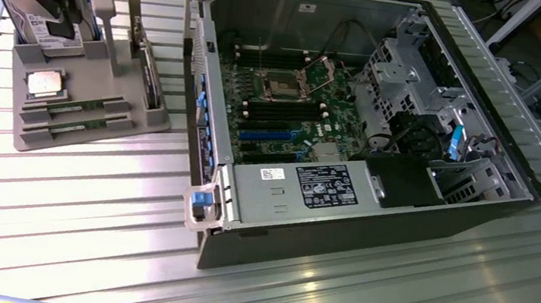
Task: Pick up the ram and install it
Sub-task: 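Pick up the ram and move it above insertion slot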
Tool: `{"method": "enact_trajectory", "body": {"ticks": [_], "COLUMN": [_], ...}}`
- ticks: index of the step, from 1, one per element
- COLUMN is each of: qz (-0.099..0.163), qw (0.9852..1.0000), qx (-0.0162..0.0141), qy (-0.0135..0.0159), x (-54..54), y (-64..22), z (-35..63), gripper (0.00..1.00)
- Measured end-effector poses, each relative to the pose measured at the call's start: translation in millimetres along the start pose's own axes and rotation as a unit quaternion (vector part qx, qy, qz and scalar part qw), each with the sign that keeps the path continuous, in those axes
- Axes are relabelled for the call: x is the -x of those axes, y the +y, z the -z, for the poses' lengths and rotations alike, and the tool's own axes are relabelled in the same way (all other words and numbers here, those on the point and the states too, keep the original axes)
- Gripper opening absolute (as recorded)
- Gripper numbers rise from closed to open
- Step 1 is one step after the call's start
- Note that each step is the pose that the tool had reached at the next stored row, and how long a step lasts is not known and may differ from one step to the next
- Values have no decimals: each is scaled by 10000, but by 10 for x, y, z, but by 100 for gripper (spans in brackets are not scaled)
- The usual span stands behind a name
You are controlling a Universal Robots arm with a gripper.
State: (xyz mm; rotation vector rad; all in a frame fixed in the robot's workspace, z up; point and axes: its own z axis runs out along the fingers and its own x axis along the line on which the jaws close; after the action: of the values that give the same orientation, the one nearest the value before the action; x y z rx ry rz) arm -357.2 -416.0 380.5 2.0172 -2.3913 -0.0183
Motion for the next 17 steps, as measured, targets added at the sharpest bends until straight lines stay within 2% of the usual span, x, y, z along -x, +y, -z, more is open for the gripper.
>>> {"method": "enact_trajectory", "body": {"ticks": [17], "qz": [0], "qw": [10000], "qx": [0], "qy": [0], "x": [0], "y": [-2], "z": [-93], "gripper": [30]}}
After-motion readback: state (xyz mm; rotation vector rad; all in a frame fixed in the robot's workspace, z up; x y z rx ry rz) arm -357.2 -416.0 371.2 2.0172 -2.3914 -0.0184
